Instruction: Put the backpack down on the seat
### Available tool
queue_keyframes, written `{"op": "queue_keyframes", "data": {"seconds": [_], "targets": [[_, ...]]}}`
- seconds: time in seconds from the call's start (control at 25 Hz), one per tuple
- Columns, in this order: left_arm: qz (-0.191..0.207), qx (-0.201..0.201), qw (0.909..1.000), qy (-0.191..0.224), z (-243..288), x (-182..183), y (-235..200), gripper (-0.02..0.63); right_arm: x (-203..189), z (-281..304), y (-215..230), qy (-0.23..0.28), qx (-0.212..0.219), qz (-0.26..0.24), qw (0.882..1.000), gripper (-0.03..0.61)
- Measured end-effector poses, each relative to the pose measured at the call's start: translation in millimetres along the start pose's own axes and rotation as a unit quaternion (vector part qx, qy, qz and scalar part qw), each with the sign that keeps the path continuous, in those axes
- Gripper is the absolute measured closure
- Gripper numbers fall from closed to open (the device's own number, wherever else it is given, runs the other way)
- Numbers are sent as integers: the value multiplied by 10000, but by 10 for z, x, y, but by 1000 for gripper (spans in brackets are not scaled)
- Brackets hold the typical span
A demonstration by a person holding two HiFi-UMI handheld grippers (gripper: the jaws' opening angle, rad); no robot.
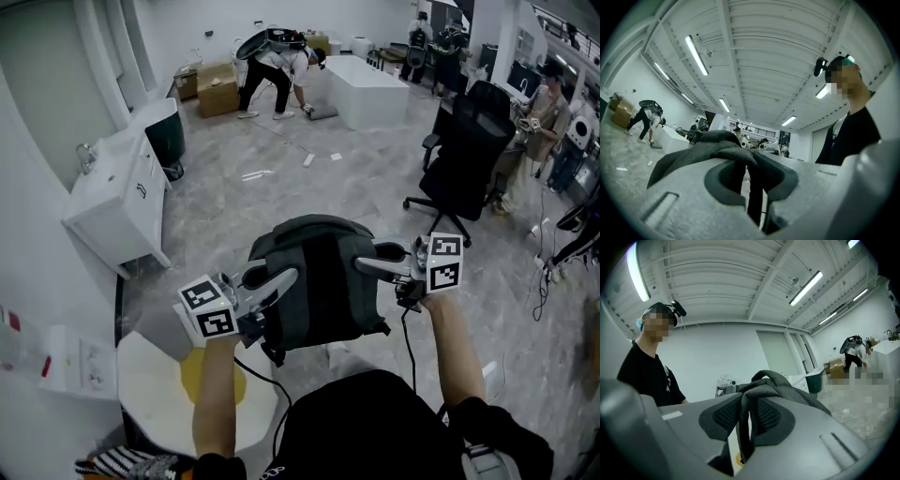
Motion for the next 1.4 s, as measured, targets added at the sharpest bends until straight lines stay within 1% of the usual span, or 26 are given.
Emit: {"op": "queue_keyframes", "data": {"seconds": [0.16, 0.28, 0.44, 0.56, 0.68, 0.84, 1.04, 1.12, 1.2, 1.24, 1.32, 1.4], "targets": [[26, 417, 9991, 6, -421, 65, -65, 558, 4, 461, 20, -146, 386, 61, 9991, 500], [-5, 925, 9957, 55, -715, 48, -87, 558, -9, 808, 100, -383, 810, 115, 9959, 500], [-30, 1669, 9859, 115, -1083, 10, -152, 558, 6, 1296, 234, -664, 1458, 149, 9870, 499], [8, 2227, 9748, 140, -1332, 39, -206, 558, 18, 1667, 316, -877, 1889, 178, 9779, 499], [91, 2788, 9602, 157, -1658, 106, -255, 558, 13, 2127, 356, -1134, 2383, 212, 9643, 499], [189, 3512, 9360, 132, -2085, 191, -312, 558, 15, 2750, 377, -1420, 3072, 229, 9407, 499], [180, 4167, 9086, 227, -2418, 273, -403, 558, 86, 3324, 417, -1711, 3660, 252, 9144, 500], [222, 4466, 8940, 287, -2439, 283, -412, 558, 114, 3459, 453, -1843, 3950, 222, 8997, 500], [284, 4765, 8782, 315, -2306, 227, -457, 558, 128, 3463, 598, -1895, 4271, 228, 8838, 500], [308, 4856, 8730, 318, -2220, 184, -515, 558, 139, 3444, 705, -1896, 4376, 221, 8787, 500], [341, 4979, 8659, 330, -2168, 125, -629, 558, 160, 3497, 849, -1909, 4512, 174, 8716, 500], [359, 5173, 8543, 363, -2188, 80, -675, 558, 143, 3613, 916, -1980, 4692, 153, 8605, 500]]}}
Point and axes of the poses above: the fingertips, and each gripper's own axes: z forward along the fingers, y to its right, x out of its top, the point moved 4 cm from there along -z, backward along the fingers, and after that the axes turned 11 degrees about z, right-handed, at the moved point
